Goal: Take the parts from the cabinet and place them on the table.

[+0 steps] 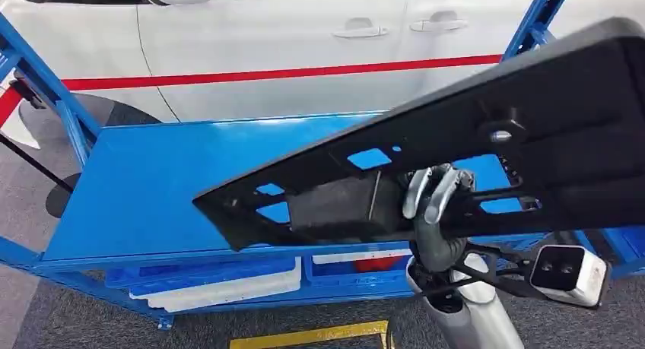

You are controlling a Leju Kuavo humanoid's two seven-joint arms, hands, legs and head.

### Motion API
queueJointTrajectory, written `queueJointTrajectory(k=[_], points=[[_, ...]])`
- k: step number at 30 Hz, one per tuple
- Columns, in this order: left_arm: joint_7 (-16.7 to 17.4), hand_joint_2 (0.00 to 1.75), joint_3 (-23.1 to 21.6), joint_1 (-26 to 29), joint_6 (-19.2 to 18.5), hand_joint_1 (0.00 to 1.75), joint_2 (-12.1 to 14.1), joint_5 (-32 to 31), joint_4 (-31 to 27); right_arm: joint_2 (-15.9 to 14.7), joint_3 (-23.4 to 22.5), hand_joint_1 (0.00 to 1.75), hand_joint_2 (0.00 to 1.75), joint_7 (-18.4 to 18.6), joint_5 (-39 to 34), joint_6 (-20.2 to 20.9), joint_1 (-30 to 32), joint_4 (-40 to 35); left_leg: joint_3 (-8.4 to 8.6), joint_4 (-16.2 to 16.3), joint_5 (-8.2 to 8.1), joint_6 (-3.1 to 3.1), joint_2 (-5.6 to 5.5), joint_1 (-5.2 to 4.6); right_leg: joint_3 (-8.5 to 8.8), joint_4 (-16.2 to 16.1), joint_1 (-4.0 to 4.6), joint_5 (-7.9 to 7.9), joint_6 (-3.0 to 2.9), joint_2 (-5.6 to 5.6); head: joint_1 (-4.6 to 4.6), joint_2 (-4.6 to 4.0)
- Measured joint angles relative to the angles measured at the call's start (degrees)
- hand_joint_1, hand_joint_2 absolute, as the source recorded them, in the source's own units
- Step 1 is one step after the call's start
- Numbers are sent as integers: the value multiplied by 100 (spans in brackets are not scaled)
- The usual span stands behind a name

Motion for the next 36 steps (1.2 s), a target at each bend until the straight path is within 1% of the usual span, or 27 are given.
queueJointTrajectory(k=[1, 2, 3, 4, 6, 7, 8, 10, 11, 12, 13, 14, 16, 17, 18, 19, 22, 23, 24, 26, 28, 29, 31, 32, 33, 34, 36], points=[[0, 175, 0, 1, 0, 0, 0, 0, 0, -9, 18, 175, 175, 11, -9, 15, 46, -31, -232, 515, -224, -18, 0, 0, -3, 2, 12, -4, -8, -1, 0, 0], [0, 175, 0, 8, 0, 0, 2, 0, 0, -17, 33, 175, 175, 44, -13, 22, 90, -57, -401, 884, -326, -27, 0, -1, -2, 3, 25, -6, -11, 0, 0, 0], [0, 175, 0, 11, 0, 0, 2, 0, 0, -33, 35, 175, 175, 52, -15, 24, 119, -72, -434, 949, -276, -25, 0, -1, 4, 4, 34, -7, -12, 1, 0, 0], [0, 175, 0, 11, 0, 0, 2, 0, 0, -46, 35, 175, 175, 57, -20, 24, 134, -92, -328, 729, -106, -10, 0, -1, 11, 6, 40, -9, -13, 4, 0, 0], [0, 175, 0, 5, 0, 0, 7, 0, 0, -57, 35, 175, 175, 61, -24, 22, 138, -145, 204, -330, 421, 51, 1, -6, 42, 16, 54, -23, -2, 12, 0, 0], [0, 175, 0, 2, 0, 0, 9, 0, 0, -61, 35, 175, 175, 59, -24, 24, 138, -166, 424, -769, 564, 99, 4, -17, 49, 20, 56, -35, 10, 13, 0, 0], [0, 175, 0, -8, 0, 0, 11, 0, 0, -68, 35, 175, 175, 59, -24, 24, 139, -182, 502, -925, 494, 117, 15, -50, 31, 52, 102, -50, 40, 14, 0, 0], [-4, 175, 0, -11, 0, 0, 9, -2, 0, -83, 37, 175, 175, 83, -29, 35, 149, -201, 470, -907, 514, 147, 3, -64, 16, 44, 75, -36, 87, 12, 0, 0], [-4, 175, 0, 4, 4, 0, 11, -11, 0, -94, 41, 175, 175, 109, -50, 85, 146, -206, 469, -904, 535, 178, 0, -78, 22, 33, 63, -12, 123, 9, 2, 0], [2, 175, 0, 8, 9, 0, 9, -24, 0, -109, 55, 175, 175, 166, -83, 138, 135, -217, 476, -976, 585, 233, 1, -31, 24, 42, 92, -7, 153, 17, 2, 0], [15, 175, 0, -2, 22, 0, 4, -37, 0, -142, 79, 175, 175, 217, -107, 166, 130, -221, 493, -1006, 625, 253, 22, -13, -2, 114, 66, -118, 187, 19, 2, 0], [26, 175, 0, -12, 39, 0, 7, -35, 0, -171, 125, 175, 175, 254, -151, 179, 102, -217, 477, -1015, 646, 285, 26, -11, -110, 367, 62, -342, 220, 15, 2, 0], [77, 175, 4, -16, 101, 0, 9, -2, 0, -284, 232, 175, 175, 240, -269, 155, 90, -162, 431, -1009, 661, 298, 26, -16, -484, 1255, 9, -809, 274, 13, 2, 0], [85, 175, 11, -15, 131, 0, 9, -2, 0, -367, 306, 175, 175, 173, -344, 98, 85, -87, 407, -1004, 671, 296, 26, -16, -654, 1647, -12, -951, 300, 11, 2, 0], [94, 175, 15, -10, 144, 0, 9, -2, 0, -431, 368, 175, 175, 122, -387, 39, 76, -28, 388, -995, 682, 291, 26, -15, -706, 1792, -34, -952, 317, 8, 2, 0], [96, 175, 22, -5, 157, 0, 9, -2, 0, -505, 455, 175, 175, 74, -426, -42, 62, 33, 371, -982, 689, 282, 25, -12, -628, 1673, -59, -833, 333, 7, 2, 0], [96, 175, 26, -1, 186, 0, 9, -22, 0, -680, 632, 175, 175, 44, -446, -234, -4, 103, 320, -906, 696, 241, 11, -2, 150, 274, -103, -178, 328, 4, 2, 0], [98, 175, 26, -7, 196, 0, 9, -28, 0, -726, 676, 175, 175, 39, -446, -271, -41, 116, 289, -896, 709, 200, 9, -12, 217, 98, -94, -306, 303, 11, 2, 0], [116, 175, 26, -12, 216, 0, 9, -41, 0, -759, 735, 175, 175, 35, -446, -328, -80, 122, 262, -867, 717, 156, 1, -36, 172, 83, -54, -210, 267, 25, 0, 0], [153, 175, 31, -15, 243, 0, 9, -42, 0, -890, 859, 175, 175, 31, -483, -415, -117, 131, 246, -898, 779, 72, 1, -31, 126, 121, -28, -179, 214, 32, 2, 0], [192, 175, 33, -12, 269, 0, 11, -42, 0, -990, 916, 175, 175, 31, -520, -459, -137, 131, 200, -851, 740, 13, -1, -1, 92, 48, -81, -76, 96, -9, 2, 0], [216, 175, 33, -9, 293, 0, 9, -42, 0, -1025, 959, 175, 175, 31, -564, -496, -186, 131, 119, -673, 516, -8, 7, -2, 48, 45, -72, -34, 62, -9, 2, 0], [256, 175, 35, -23, 308, 0, 7, -48, 0, -1089, 1041, 175, 175, 37, -647, -575, -305, 131, -159, 148, -69, -21, 7, 2, -57, 49, -47, 41, 5, -14, 2, 0], [269, 175, 35, -36, 324, 0, 11, -52, 0, -1119, 1069, 175, 175, 44, -671, -607, -342, 131, -287, 577, -291, -30, 7, 1, -116, 53, -27, 83, -5, -20, 2, 0], [289, 175, 35, -47, 341, 0, 15, -52, 0, -1149, 1103, 175, 175, 48, -697, -647, -370, 131, -321, 817, -381, -33, 7, 1, -180, 65, -7, 127, -6, -23, 2, 0], [302, 175, 35, -54, 348, 0, 30, -50, 0, -1165, 1132, 175, 175, 48, -711, -667, -391, 131, -222, 769, -340, -26, 7, 1, -237, 74, 5, 165, -2, -22, 0, 0], [317, 175, 37, -67, 350, 0, 53, -33, 0, -1196, 1180, 175, 175, 41, -715, -706, -417, 107, 360, -51, -24, 30, 7, -7, -344, 98, 21, 238, 11, -20, 2, 0]])
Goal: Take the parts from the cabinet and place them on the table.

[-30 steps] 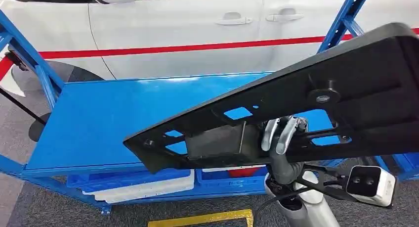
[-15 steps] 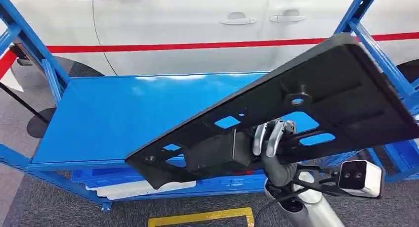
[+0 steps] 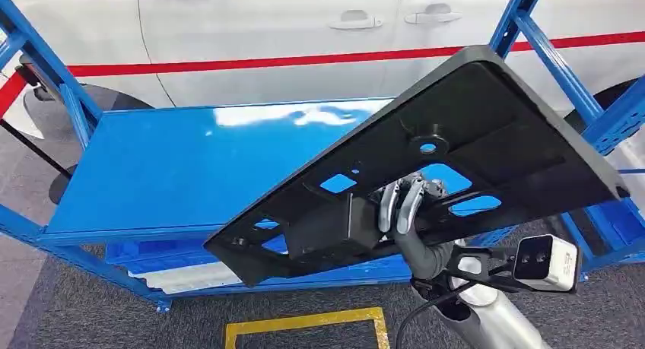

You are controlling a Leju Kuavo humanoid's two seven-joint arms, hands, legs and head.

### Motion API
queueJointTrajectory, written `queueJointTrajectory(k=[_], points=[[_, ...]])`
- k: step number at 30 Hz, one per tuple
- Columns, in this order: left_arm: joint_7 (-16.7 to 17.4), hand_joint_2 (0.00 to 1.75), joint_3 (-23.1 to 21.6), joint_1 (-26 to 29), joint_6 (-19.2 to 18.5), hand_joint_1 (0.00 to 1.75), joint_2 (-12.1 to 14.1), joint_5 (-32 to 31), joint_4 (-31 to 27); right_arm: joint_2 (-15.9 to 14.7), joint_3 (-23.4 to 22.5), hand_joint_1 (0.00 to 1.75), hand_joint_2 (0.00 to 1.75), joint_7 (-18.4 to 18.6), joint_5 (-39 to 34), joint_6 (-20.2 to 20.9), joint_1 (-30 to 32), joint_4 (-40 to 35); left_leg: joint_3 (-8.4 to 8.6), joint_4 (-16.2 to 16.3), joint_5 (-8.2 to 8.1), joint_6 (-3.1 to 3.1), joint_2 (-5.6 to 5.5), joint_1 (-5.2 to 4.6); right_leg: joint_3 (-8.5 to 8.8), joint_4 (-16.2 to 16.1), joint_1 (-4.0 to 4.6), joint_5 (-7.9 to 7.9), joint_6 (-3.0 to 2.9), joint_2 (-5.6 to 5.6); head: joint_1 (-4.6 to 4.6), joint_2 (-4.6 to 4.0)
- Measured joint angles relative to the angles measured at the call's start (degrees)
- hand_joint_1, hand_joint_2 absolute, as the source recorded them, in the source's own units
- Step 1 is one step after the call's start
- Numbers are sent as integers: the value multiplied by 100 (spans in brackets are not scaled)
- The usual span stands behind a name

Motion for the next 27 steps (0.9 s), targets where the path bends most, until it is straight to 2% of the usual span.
queueJointTrajectory(k=[1, 2, 3, 4, 6, 7, 8, 9, 10, 11, 12, 13, 14, 15, 16, 17, 18, 19, 20, 21, 22, 23, 24, 26, 27], points=[[2, 175, 2, -12, 2, 0, 13, 22, 0, -7, 4, 175, 175, -2, 9, -13, 0, -37, 378, -555, 147, 50, 0, -12, -38, 20, 5, 34, 18, 1, -2, 0], [9, 175, 7, -37, 7, 0, 39, 35, -7, -7, 4, 175, 175, -4, 11, -22, 3, -81, 545, -919, 64, 103, 1, -33, -59, 36, 0, 62, 42, -9, -2, 0], [11, 175, 20, -44, 13, 0, 39, 43, -7, -11, 6, 175, 175, 0, 15, -26, -8, -120, 533, -910, 162, 104, 7, -71, -66, 45, 19, 86, 77, -13, 2, 0], [15, 175, 46, -42, 20, 0, 41, 55, -7, -11, 11, 175, 175, 2, 20, -24, -11, -146, 516, -896, 175, 120, -3, -88, -70, 37, 0, 116, 121, -18, -2, 0], [18, 175, 94, -27, 9, 0, 63, 90, -7, -9, 22, 175, 175, 59, -4, -15, -24, -197, 491, -900, 253, 189, -3, -107, -64, -2, -23, 206, 188, -17, 0, 0], [18, 175, 98, -24, -22, 0, 61, 92, -7, -20, 22, 175, 175, 66, -20, -4, -45, -216, 453, -970, 365, 226, 26, -40, -108, 8, -3, 216, 216, -1, 0, 0], [33, 175, 101, -43, -44, 0, 63, 90, -7, -46, 22, 175, 175, 68, -53, 0, -70, -216, 400, -974, 438, 261, 46, -43, -181, 114, -25, -8, 253, 20, 0, 0], [44, 175, 101, -53, -48, 0, 68, 92, -9, -57, 22, 175, 175, 72, -102, 7, -102, -214, 324, -974, 495, 300, 50, -42, -273, 362, -38, -322, 288, 22, 0, 0], [50, 175, 101, -57, -46, 0, 70, 96, -9, -68, 22, 175, 175, 72, -153, 18, -127, -208, 245, -972, 550, 306, 56, -45, -386, 778, -60, -678, 326, 22, 0, 0], [57, 175, 103, -57, -44, 0, 70, 96, -9, -87, 22, 175, 175, 70, -228, 57, -143, -188, 161, -968, 608, 306, 59, -48, -498, 1250, -73, -959, 361, 20, 0, 0], [59, 175, 103, -57, -44, 0, 70, 96, -9, -100, 20, 175, 175, 59, -280, 81, -159, -153, 80, -957, 662, 299, 62, -48, -548, 1573, -80, -1059, 385, 20, 0, 0], [61, 175, 103, -56, -44, 0, 70, 96, -9, -131, 17, 175, 175, 35, -334, 122, -175, -103, -6, -946, 717, 288, 63, -45, -492, 1695, -90, -985, 401, 19, 0, 0], [61, 175, 103, -57, -44, 0, 68, 94, -9, -153, 11, 175, 175, 15, -367, 165, -179, -59, -83, -930, 763, 275, 62, -42, -309, 1544, -100, -804, 408, 17, 0, 0], [61, 175, 103, -56, -46, 0, 59, 94, -9, -177, -7, 175, 175, 0, -385, 247, -177, -17, -150, -909, 798, 263, 62, -40, -30, 1201, -107, -611, 404, 17, 0, 0], [61, 175, 101, -56, -46, 0, 52, 94, -9, -184, -46, 175, 175, -2, -385, 317, -178, 20, -211, -877, 831, 239, 57, -40, 342, 693, -113, -479, 390, 17, 0, 0], [59, 175, 103, -57, -46, 0, 48, 94, -9, -186, -85, 175, 175, -2, -382, 365, -178, 46, -248, -842, 857, 209, 56, -40, 679, 207, -113, -556, 360, 20, 0, 0], [50, 175, 103, -61, -44, 0, 46, 90, -9, -184, -133, 175, 175, -2, -342, 476, -165, 74, -295, -817, 886, 173, 48, -65, 840, -105, -64, -688, 316, 24, -2, 0], [44, 175, 103, -61, -42, 0, 46, 81, -9, -184, -201, 175, 175, -15, -284, 600, -101, 96, -276, -853, 936, 136, 49, -63, 804, -60, -56, -635, 254, 30, 0, 0], [37, 175, 103, -61, -37, 0, 46, 79, -9, -184, -260, 175, 175, -20, -242, 676, -62, 116, -280, -859, 976, 106, 47, -57, 790, -81, -42, -625, 234, 31, -2, 0], [33, 175, 101, -59, -35, 0, 46, 72, -9, -179, -304, 175, 175, -17, -208, 721, -29, 147, -282, -878, 1023, 69, 46, -47, 763, -71, -31, -591, 187, 30, -2, 0], [28, 175, 101, -43, -33, 0, 48, 72, -9, -177, -332, 175, 175, -17, -192, 730, -11, 177, -320, -879, 1041, 29, 33, -68, 727, -118, -79, -514, 116, 21, 0, 0], [20, 175, 103, -45, -33, 0, 48, 72, -9, -177, -354, 175, 175, -17, -192, 732, -9, 197, -386, -782, 866, 8, 28, -33, 663, -128, -80, -443, 68, -9, -2, 0], [15, 175, 103, -39, -35, 0, 44, 68, -9, -164, -370, 175, 175, -20, -190, 743, 5, 210, -487, -532, 540, 1, 30, -34, 590, -128, -77, -391, 10, -10, -2, 0], [13, 175, 101, -47, -35, 0, 33, 44, -9, -142, -415, 175, 175, -20, -188, 785, 46, 247, -719, 333, -109, -29, 31, -26, 443, -125, -56, -271, -15, -12, -2, 0], [13, 175, 101, -49, -35, 0, 33, 41, -9, -138, -435, 175, 175, -20, -179, 802, 62, 265, -789, 706, -240, -43, 31, -26, 366, -118, -44, -215, -17, -14, -2, 0]])
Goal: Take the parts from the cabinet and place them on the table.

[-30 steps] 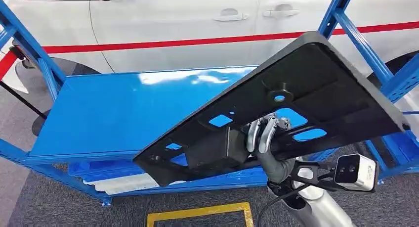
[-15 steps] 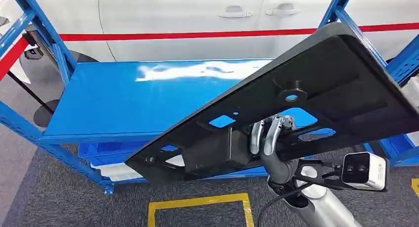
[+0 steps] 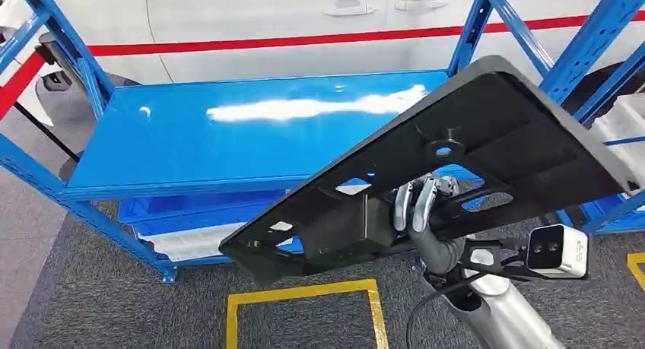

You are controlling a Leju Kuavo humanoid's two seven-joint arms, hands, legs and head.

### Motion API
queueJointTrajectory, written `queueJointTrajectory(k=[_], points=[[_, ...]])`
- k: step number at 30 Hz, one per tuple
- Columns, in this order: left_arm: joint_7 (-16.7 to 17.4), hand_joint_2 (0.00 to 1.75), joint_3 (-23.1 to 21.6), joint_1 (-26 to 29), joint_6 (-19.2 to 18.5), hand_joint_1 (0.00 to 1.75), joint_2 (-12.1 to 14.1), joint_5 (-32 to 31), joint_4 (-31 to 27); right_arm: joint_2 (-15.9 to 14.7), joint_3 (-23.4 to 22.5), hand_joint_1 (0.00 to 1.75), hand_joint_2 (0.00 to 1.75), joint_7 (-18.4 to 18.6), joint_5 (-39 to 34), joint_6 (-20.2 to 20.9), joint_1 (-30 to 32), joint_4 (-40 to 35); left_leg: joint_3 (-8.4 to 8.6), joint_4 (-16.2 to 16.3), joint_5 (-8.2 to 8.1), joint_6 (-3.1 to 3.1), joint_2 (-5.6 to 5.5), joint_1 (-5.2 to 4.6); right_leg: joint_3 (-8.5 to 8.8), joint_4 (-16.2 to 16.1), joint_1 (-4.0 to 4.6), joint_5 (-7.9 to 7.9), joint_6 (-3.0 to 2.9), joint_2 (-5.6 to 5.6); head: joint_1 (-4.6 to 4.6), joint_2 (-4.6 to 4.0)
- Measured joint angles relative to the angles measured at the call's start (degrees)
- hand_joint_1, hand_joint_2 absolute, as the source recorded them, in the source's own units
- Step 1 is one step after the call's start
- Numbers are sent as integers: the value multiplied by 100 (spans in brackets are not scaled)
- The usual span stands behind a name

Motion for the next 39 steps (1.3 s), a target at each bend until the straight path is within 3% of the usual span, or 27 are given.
queueJointTrajectory(k=[1, 2, 4, 5, 6, 7, 10, 11, 12, 14, 15, 17, 19, 20, 21, 22, 25, 26, 28, 29, 30, 31, 33, 35, 36, 37, 39], points=[[0, 175, 0, 0, -2, 0, 0, -4, 0, 4, -4, 175, 175, 0, 0, 2, 12, 17, 11, 210, 46, -2, 0, 0, -82, 8, 9, 62, 4, -1, 0, 0], [2, 175, 0, -3, -22, 0, 9, -11, 0, 4, -6, 175, 175, 9, -2, -41, 9, 30, 141, 159, 231, 4, 0, 0, -166, 18, 13, 119, 14, 0, 0, 0], [18, 175, 0, -31, -68, 0, 22, -13, 0, 4, -4, 175, 175, 81, -33, -204, -39, 28, 726, -589, 621, 46, 0, -2, -315, 47, 20, 221, 45, 6, 0, 0], [31, 175, 0, -56, -92, 0, 28, -13, 0, 4, -4, 175, 175, 116, -68, -284, -80, 15, 1102, -1093, 618, 83, -4, -6, -352, 74, 20, 261, 65, 6, 0, 0], [37, 175, 0, -84, -98, 0, 46, -9, -2, 2, -4, 175, 175, 142, -99, -333, -114, -9, 1418, -1558, 421, 122, -6, -35, -391, 93, 45, 289, 94, 5, 0, 0], [41, 175, 0, -98, -101, 0, 46, -4, -2, 0, -4, 175, 175, 159, -131, -352, -170, -18, 1469, -1678, 396, 139, -13, -48, -395, 97, 37, 333, 135, -5, 0, 0], [59, 175, 2, -80, -96, 0, 46, 33, -2, 7, 39, 175, 175, 221, -164, -391, -320, -15, 1343, -1715, 534, 256, -13, -52, -421, 55, 33, 487, 253, -3, 0, 0], [63, 175, 2, -90, -92, 0, 28, 42, -2, 9, 55, 175, 175, 264, -177, -431, -368, 4, 1304, -1730, 612, 298, 29, -26, -467, 118, -4, 357, 271, 19, 0, 0], [68, 175, 2, -95, -90, 0, 26, 42, -2, 9, 77, 175, 175, 280, -179, -439, -433, 13, 1232, -1731, 675, 350, 31, -30, -561, 310, -3, 46, 287, 21, 0, 0], [72, 175, 0, -93, -72, 0, 20, 37, -2, 11, 147, 175, 175, 253, -225, -485, -524, 55, 1045, -1724, 820, 369, 38, -34, -810, 1169, -28, -662, 337, 24, 0, 0], [74, 175, 0, -85, -68, 0, 17, 28, -2, 9, 162, 175, 175, 189, -238, -485, -515, 80, 952, -1717, 885, 367, 37, -35, -897, 1570, -29, -826, 357, 24, 0, 0], [85, 175, 0, -58, -48, 0, 9, 7, -2, -11, 199, 175, 175, 75, -238, -431, -490, 129, 773, -1694, 1004, 351, 38, -34, -835, 1856, -35, -667, 377, 24, 0, 0], [85, 175, 0, -43, -31, 0, -13, -4, -2, -39, 223, 175, 175, 26, -238, -350, -457, 155, 609, -1655, 1101, 320, 36, -34, -311, 1242, -34, -235, 351, 23, 0, 0], [85, 175, 0, -42, -26, 0, -20, -13, -2, -55, 223, 175, 175, 20, -228, -240, -430, 157, 554, -1630, 1139, 298, 34, -34, 64, 735, -30, -176, 322, 24, 0, 0], [85, 175, 0, -36, -20, 0, -31, -26, -2, -57, 208, 175, 175, 17, -194, -117, -401, 157, 512, -1605, 1172, 266, 28, -51, 442, 177, -6, -386, 276, 25, 0, 0], [72, 175, 0, -33, -13, 0, -35, -41, -2, -57, 167, 175, 175, 13, -155, 45, -348, 157, 496, -1589, 1206, 236, 27, -57, 553, -81, 20, -458, 244, 32, -4, 0], [48, 175, -2, 14, -11, 0, -33, -85, -2, -55, -13, 175, 175, -2, -35, 363, -154, 179, 494, -1649, 1346, 119, 25, -40, 473, -58, 56, -348, 127, 29, 0, 0], [37, 175, -2, 35, -18, 0, -22, -92, -2, -46, -59, 175, 175, 0, 15, 448, -81, 181, 454, -1616, 1318, 97, 18, -24, 443, -117, -13, -275, 72, 2, 0, 0], [22, 175, -2, 82, -28, 0, -26, -116, -2, -9, -204, 175, 175, -7, 136, 595, 65, 175, 263, -1125, 700, 67, 7, -8, 325, -128, 2, -171, -22, -7, -2, 0], [20, 175, -2, 100, -33, 0, -24, -107, -2, 22, -271, 175, 175, -7, 228, 658, 160, 173, 138, -667, 358, 39, 9, 4, 260, -127, 12, -114, -22, -8, 0, 0], [22, 175, -2, 112, -35, 0, -22, -87, -2, 50, -330, 175, 175, -7, 313, 702, 241, 173, 40, -277, 173, 17, 10, 4, 198, -122, 17, -69, -24, -9, -2, 0], [44, 175, 0, 123, -33, 0, -11, -61, -2, 90, -402, 175, 175, -7, 413, 763, 327, 170, -19, 59, 148, -2, 10, 4, 133, -114, 21, -19, -18, -12, -2, 0], [105, 175, 0, 146, -6, 0, 18, -33, -2, 157, -512, 175, 175, -7, 512, 835, 461, 164, 187, -1, 492, -8, 11, 4, 10, -87, 22, 57, 3, -14, -2, 0], [131, 175, 2, 154, 11, 0, 53, -9, -9, 201, -608, 175, 175, -7, 536, 859, 538, 114, 873, -977, 780, 40, 9, 3, -84, -34, 22, 103, 37, -10, -2, 0], [142, 175, 2, 146, 15, 0, 74, -9, -13, 214, -654, 175, 175, -7, 555, 874, 563, 78, 1177, -1471, 652, 79, 5, -4, -108, -1, 24, 113, 54, -15, -2, 0], [151, 175, 4, 148, 22, 0, 87, -11, -15, 230, -710, 175, 175, -9, 579, 903, 591, 39, 1342, -1711, 559, 104, 0, -34, -140, 19, 46, 136, 89, -15, 0, 0], [179, 175, 15, 160, 63, 0, 105, -9, -26, 243, -822, 175, 175, -9, 630, 957, 693, 0, 1278, -1714, 561, 148, -2, -56, -144, 13, 33, 187, 165, -25, -2, 0]])
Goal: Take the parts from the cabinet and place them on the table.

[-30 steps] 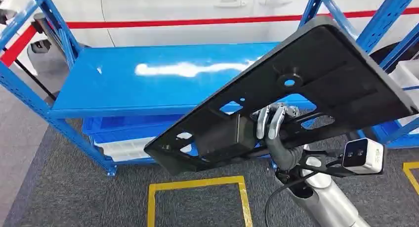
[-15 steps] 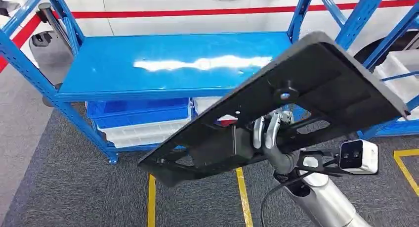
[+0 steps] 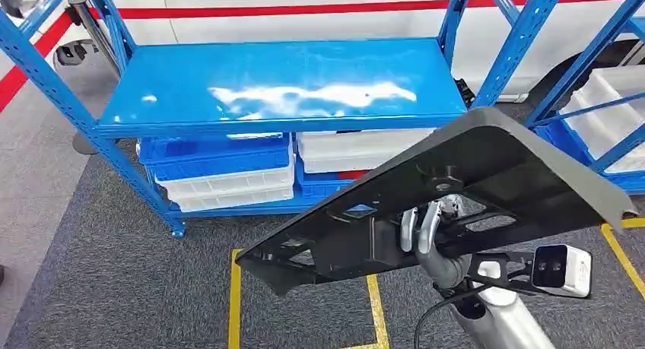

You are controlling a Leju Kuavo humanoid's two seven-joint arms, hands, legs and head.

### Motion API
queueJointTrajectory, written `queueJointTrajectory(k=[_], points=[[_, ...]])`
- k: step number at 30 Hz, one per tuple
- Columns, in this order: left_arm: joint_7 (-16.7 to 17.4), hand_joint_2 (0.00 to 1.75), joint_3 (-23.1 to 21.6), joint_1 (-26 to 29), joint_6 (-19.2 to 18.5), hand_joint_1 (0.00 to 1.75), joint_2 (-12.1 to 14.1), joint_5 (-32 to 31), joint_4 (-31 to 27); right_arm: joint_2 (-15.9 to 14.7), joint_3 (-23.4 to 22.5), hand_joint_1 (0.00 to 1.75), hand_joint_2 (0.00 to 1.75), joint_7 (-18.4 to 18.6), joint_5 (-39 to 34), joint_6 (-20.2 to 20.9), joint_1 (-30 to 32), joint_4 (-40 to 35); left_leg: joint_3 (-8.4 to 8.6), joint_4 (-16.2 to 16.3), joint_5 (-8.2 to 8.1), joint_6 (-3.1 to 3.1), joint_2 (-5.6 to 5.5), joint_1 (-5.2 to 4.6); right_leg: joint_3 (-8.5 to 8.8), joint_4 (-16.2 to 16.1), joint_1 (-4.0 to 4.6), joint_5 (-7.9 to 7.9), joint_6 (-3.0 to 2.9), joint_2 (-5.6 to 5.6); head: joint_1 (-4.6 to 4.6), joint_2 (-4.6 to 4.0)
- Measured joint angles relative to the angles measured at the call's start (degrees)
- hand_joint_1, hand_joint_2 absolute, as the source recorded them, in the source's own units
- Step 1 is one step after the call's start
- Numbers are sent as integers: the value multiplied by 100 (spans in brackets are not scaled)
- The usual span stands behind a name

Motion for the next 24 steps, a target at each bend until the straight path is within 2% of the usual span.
queueJointTrajectory(k=[1, 2, 3, 4, 6, 7, 8, 9, 11, 12, 13, 16, 17, 18, 19, 20, 22, 23, 24], points=[[6, 175, 9, 18, 15, 0, 9, 0, -2, 2, -63, 175, 175, 0, 24, 24, 69, -39, -12, -19, 22, 40, 0, -5, 8, -16, -3, 22, 35, -1, 2, 0], [11, 175, 15, 31, 22, 0, 9, 0, -2, 4, -107, 175, 175, 0, 35, 50, 107, -70, 9, -83, 88, 102, 16, 60, -12, 14, 8, 6, 70, 4, 2, 0], [11, 175, 17, 29, 24, 0, 9, 0, -2, 7, -155, 175, 175, -4, 41, 63, 132, -89, -7, -90, 124, 141, 30, 51, -73, 146, -13, -138, 96, 31, 2, 0], [13, 175, 17, 26, 24, 0, 13, 0, -4, 7, -192, 175, 175, -7, 48, 63, 152, -105, -48, -88, 154, 180, 37, 50, -227, 491, -20, -410, 114, 41, 2, 0], [13, 175, 20, 30, 26, 0, 15, 0, -4, 9, -236, 175, 175, -9, 55, 63, 228, -111, -122, -82, 195, 185, 41, 40, -628, 1451, -40, -892, 156, 44, 2, 0], [13, 175, 22, 36, 26, 0, 15, 0, -4, 9, -245, 175, 175, -11, 59, 63, 261, -114, -158, -67, 215, 178, 41, 38, -764, 1795, -52, -997, 171, 44, 2, 0], [13, 175, 22, 44, 26, 0, 17, 0, -7, 9, -253, 175, 175, -11, 68, 63, 285, -114, -183, -52, 221, 172, 41, 38, -752, 1828, -63, -949, 177, 43, 2, 0], [13, 175, 22, 49, 26, 0, 17, 0, -7, 9, -264, 175, 175, -11, 68, 63, 297, -114, -195, -33, 224, 168, 41, 39, -595, 1597, -70, -790, 177, 42, 2, 0], [13, 175, 22, 47, 26, 0, 15, 0, -7, 9, -295, 175, 175, -11, 68, 63, 298, -127, -200, 8, 212, 149, 37, 40, 20, 537, -76, -312, 143, 39, 2, 0], [13, 175, 22, 47, 26, 0, 15, 0, -7, 9, -312, 175, 175, -11, 70, 65, 296, -142, -206, 25, 202, 130, 35, 39, 238, 91, -68, -268, 105, 38, 2, 0], [13, 175, 22, 43, 31, 0, 15, 0, -7, 11, -319, 175, 175, -13, 72, 74, 297, -144, -232, 50, 199, 91, 33, -6, 270, 30, -29, -312, 87, 38, 2, 0], [54, 175, 65, 43, 137, 0, 13, 68, -7, 48, -406, 175, 175, -22, 227, 303, 487, -197, -259, 33, 238, -2, 34, 21, 216, 37, -2, -270, 9, 52, 0, 0], [40, 175, 105, 42, 198, 0, 15, 96, -7, 61, -435, 175, 175, -20, 284, 343, 560, -223, -264, 42, 221, -46, 30, 4, 221, -16, -51, -236, -45, 50, 2, 0], [-5, 175, 129, 43, 263, 0, 11, 123, -7, 77, -457, 175, 175, -22, 319, 376, 620, -251, -307, 138, 126, -68, 23, 34, 231, -41, -59, -215, -75, 36, 2, 0], [-37, 175, 140, 40, 335, 0, 7, 118, -7, 85, -487, 175, 175, -22, 341, 424, 675, -284, -402, 359, -40, -93, 22, 34, 223, -42, -60, -210, -98, 34, 0, 0], [-61, 175, 144, 36, 415, 0, 7, 105, -7, 94, -538, 175, 175, -22, 380, 512, 738, -299, -616, 852, -320, -123, 20, 45, 211, -40, -52, -207, -131, 24, 0, 0], [-98, 175, 146, 34, 459, 0, 2, 64, -7, 142, -570, 175, 175, -22, 424, 605, 780, -293, -1032, 1781, -694, -165, 21, 48, 186, -31, -44, -199, -141, 57, 0, 0], [-105, 175, 146, 33, 459, 0, -9, 44, -7, 173, -568, 175, 175, -22, 468, 585, 757, -284, -1114, 1969, -696, -179, 21, 50, 179, -24, -44, -195, -139, 77, 0, 0], [-107, 175, 146, 26, 459, 0, -20, 2, -7, 217, -548, 175, 175, -20, 516, 523, 707, -269, -1045, 1839, -544, -180, 20, 57, 181, -16, -45, -193, -135, 121, 2, 0]])
